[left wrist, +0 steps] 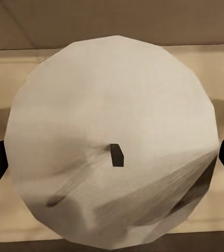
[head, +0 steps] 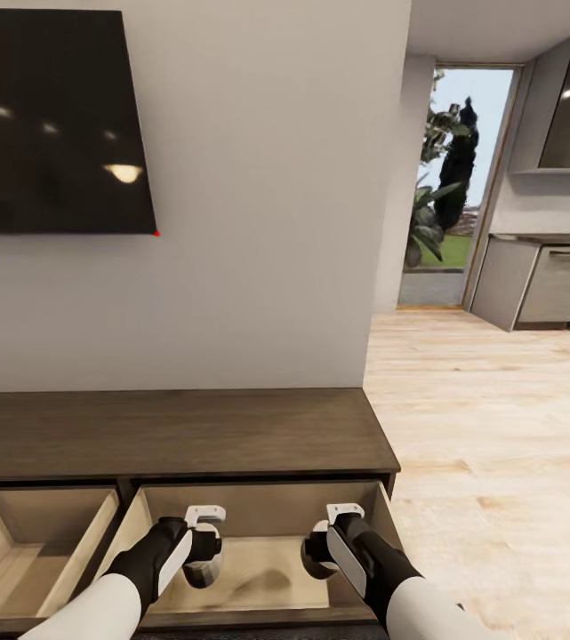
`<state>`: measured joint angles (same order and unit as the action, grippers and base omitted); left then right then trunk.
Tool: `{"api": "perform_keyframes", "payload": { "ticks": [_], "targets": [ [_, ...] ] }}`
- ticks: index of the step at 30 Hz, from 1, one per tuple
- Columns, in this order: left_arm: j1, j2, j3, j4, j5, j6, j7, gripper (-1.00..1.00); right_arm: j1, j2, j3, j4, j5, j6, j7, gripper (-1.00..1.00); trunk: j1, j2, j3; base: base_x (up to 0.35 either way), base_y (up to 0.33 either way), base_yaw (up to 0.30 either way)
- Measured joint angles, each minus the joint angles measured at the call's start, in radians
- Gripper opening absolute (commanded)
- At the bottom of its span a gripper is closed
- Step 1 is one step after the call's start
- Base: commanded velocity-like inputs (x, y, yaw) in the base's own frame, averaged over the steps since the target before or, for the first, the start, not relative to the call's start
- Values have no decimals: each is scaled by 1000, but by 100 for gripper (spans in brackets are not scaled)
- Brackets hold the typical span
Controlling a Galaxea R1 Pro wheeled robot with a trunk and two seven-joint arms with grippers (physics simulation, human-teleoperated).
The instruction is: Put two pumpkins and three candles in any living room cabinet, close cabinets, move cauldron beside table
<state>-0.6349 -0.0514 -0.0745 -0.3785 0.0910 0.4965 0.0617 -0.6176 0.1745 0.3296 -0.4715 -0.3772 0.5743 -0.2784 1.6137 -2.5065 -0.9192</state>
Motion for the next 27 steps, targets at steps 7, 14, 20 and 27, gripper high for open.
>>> {"api": "perform_keyframes", "payload": {
  "ticks": [7, 14, 20, 27],
  "targets": [
    [0, 0, 0, -2, 0, -11, 0, -100, 0, 0, 0, 0, 0, 0, 0, -100, 0, 0, 0, 0, 0, 0],
    [0, 0, 0, -3, 0, -12, 1, -100, 0, 0, 0, 0, 0, 0, 0, -100, 0, 0, 0, 0, 0, 0],
    [1, -4, -1, -2, 0, -14, 1, -100, 0, 0, 0, 0, -1, 0, 0, -100, 0, 0, 0, 0, -24, 0],
    [2, -6, -1, -2, 1, -14, -1, -100, 0, 0, 0, 0, 0, 0, 0, -100, 0, 0, 0, 0, -26, 0]
  ]
}}
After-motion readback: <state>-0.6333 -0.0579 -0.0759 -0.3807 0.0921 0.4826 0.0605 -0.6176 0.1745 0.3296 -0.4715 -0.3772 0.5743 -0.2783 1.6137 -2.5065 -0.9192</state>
